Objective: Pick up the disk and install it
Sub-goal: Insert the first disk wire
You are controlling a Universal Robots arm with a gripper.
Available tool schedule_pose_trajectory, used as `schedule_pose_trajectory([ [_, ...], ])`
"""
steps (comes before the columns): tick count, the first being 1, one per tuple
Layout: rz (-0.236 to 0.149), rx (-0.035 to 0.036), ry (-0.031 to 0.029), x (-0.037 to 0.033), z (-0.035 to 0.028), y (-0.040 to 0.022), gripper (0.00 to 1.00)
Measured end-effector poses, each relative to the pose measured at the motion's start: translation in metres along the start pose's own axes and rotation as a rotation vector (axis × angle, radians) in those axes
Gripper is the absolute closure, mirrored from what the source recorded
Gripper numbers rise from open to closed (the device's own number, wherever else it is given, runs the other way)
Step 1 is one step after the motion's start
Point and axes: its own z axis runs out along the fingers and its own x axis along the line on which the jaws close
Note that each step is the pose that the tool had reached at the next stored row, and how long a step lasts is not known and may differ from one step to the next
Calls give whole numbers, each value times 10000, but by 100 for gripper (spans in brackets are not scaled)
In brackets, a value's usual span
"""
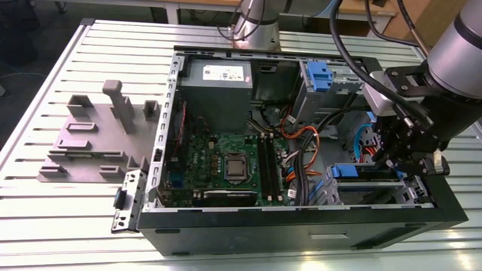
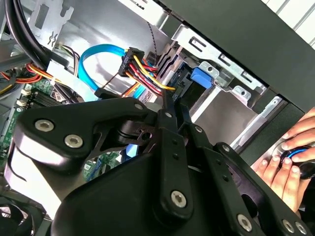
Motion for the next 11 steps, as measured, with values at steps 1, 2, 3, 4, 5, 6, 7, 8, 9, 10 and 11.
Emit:
schedule_pose_trajectory([
  [1,0,3,-1,2,2,0,82],
  [2,0,7,-1,3,5,1,82],
  [3,0,10,0,6,7,1,82],
  [4,0,11,1,8,10,1,82],
  [5,0,13,2,9,13,2,82],
  [6,-1,14,2,9,17,2,82],
  [7,-1,15,3,10,21,2,82],
  [8,-1,16,4,10,24,2,82],
  [9,0,18,3,11,28,3,82],
  [10,-1,19,3,11,31,3,82],
  [11,0,21,-1,12,35,4,82],
])
